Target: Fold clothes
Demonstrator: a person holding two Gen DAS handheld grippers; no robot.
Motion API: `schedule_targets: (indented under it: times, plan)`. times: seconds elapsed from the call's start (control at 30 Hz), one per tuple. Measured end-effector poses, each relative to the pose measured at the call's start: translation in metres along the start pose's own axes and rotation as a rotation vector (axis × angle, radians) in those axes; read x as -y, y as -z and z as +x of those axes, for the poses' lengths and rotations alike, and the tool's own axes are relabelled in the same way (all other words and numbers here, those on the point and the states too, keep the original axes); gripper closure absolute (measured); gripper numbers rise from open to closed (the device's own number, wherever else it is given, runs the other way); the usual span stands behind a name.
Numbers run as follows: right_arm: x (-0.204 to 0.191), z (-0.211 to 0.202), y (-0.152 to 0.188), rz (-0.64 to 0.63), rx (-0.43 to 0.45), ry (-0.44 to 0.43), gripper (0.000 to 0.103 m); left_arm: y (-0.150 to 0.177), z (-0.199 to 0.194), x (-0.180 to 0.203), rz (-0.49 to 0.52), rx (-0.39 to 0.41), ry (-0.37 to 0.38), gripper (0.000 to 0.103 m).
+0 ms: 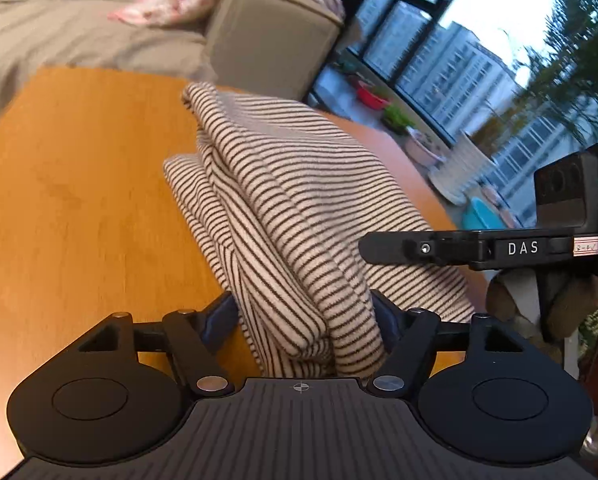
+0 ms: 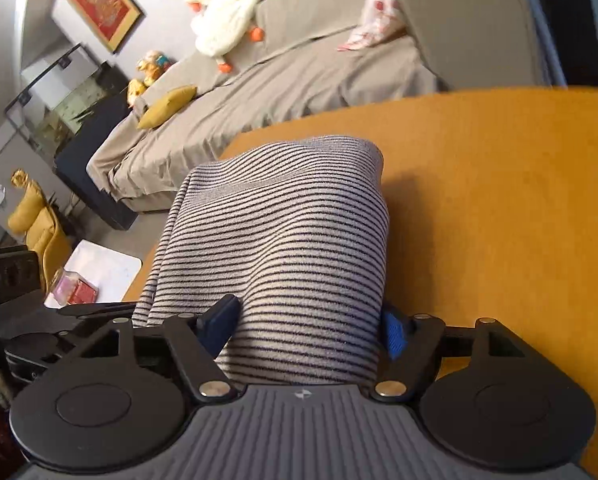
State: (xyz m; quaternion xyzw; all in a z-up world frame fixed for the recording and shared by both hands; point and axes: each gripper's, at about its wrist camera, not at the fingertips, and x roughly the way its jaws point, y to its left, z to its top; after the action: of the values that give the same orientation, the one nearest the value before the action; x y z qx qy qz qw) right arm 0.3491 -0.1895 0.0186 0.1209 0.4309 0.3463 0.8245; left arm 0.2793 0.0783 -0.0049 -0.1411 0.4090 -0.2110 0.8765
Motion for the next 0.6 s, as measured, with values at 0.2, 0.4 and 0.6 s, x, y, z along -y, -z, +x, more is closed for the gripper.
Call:
schedule_targets:
  times: [0.2,0.4,0.6]
  plan:
    - [-0.027,0.066,-0.038,-0.070,0.036,-0.037,0.030,-0.020,-0.012,-0.063,-0.103,0.087,-0.042,0.030]
    - [-0.031,0.089,-0.053,-0.084,0.058,-0.038,0.025,-0.033,-0.016,-0.083,-0.101,0.113,-0.050,0.030]
    - [-0.046,0.054,-0.040,-0.215,0.139,0.056,0.017,-0.060,-0.063,-0.065,0.016,0.269,-0.073,0.024]
